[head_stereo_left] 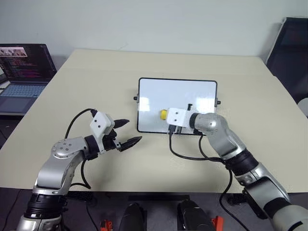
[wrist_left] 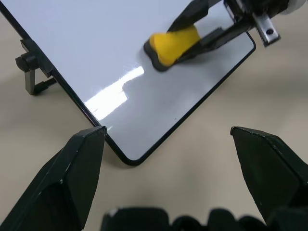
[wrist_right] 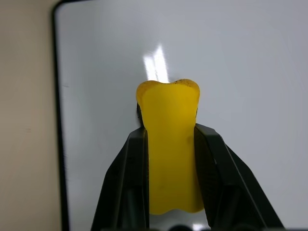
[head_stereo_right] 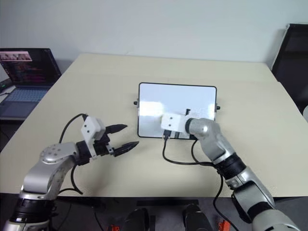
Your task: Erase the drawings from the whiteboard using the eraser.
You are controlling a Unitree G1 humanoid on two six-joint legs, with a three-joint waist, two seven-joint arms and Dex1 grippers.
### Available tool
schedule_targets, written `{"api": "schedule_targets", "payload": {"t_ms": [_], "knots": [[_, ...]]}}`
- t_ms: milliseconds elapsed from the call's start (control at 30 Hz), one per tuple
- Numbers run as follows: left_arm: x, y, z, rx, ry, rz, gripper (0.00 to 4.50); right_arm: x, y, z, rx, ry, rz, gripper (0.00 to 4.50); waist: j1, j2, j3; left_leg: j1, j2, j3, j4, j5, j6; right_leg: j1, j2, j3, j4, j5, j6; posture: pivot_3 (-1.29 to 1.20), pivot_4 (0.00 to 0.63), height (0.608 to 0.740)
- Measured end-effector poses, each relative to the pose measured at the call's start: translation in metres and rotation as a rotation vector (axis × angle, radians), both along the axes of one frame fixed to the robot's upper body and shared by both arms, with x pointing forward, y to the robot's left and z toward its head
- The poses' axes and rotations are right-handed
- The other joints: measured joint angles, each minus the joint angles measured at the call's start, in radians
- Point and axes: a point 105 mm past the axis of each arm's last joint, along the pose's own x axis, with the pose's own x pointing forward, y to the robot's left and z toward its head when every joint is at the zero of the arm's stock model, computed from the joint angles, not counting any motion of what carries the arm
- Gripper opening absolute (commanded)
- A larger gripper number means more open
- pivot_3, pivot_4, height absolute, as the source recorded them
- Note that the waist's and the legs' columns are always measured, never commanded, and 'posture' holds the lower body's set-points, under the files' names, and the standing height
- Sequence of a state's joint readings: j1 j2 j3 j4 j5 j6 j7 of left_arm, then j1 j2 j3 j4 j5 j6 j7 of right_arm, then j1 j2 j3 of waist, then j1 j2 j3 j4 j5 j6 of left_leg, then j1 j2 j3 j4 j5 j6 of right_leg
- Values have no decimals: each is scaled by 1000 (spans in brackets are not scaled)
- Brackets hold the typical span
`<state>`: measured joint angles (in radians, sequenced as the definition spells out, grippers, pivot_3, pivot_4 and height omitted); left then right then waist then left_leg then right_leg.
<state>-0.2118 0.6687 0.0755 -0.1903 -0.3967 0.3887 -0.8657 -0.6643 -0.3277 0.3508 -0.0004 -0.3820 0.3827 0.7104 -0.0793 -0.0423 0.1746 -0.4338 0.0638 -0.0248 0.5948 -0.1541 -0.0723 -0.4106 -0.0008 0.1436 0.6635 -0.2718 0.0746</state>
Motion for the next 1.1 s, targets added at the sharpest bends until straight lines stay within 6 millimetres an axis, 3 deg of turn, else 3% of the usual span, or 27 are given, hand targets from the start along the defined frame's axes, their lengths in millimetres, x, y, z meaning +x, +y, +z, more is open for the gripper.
{"api": "schedule_targets", "payload": {"t_ms": [100, 300, 533, 767, 1000, 1100], "knots": [[5, -13, 13, -20, -32, -45, 4500, -23, -26, 7, 254, 72, -135, 970, 13, 0, 0, -1, 0, -2, -2, -2, -3, -1, 0, -2, 1, 0, 1, 0, 150, 740], [7, -46, 30, -23, -66, -202, 4500, -57, -92, 18, 540, 102, -464, 970, 21, 1, 1, -1, 0, -2, -2, -5, -7, -1, 1, -2, 1, -4, 5, 0, 150, 740], [17, -97, 37, -8, -84, -408, 4500, -88, -158, -10, 667, 156, -844, 970, 20, 1, 1, 0, -1, -1, 3, -5, -6, 1, 0, 0, 0, -6, 3, 0, 150, 740], [25, -141, 34, 37, -95, -567, 4500, -76, -179, -43, 781, 288, -958, 970, 10, 2, 1, 0, -1, 0, 3, -4, -5, 2, 0, 1, 0, -4, 3, 0, 150, 740], [19, -174, 32, 77, -100, -663, 4500, -51, -208, -43, 757, 243, -1017, 970, 7, 2, 1, 0, -1, -1, 0, -4, -5, 2, 1, 1, 0, -2, 9, 0, 150, 740], [18, -178, 31, 109, -105, -675, 4500, -40, -216, -47, 756, 262, -1026, 970, -1, 3, 1, 0, -1, 0, 0, -4, -5, 2, 1, 1, 0, -2, 9, 0, 150, 740]]}}
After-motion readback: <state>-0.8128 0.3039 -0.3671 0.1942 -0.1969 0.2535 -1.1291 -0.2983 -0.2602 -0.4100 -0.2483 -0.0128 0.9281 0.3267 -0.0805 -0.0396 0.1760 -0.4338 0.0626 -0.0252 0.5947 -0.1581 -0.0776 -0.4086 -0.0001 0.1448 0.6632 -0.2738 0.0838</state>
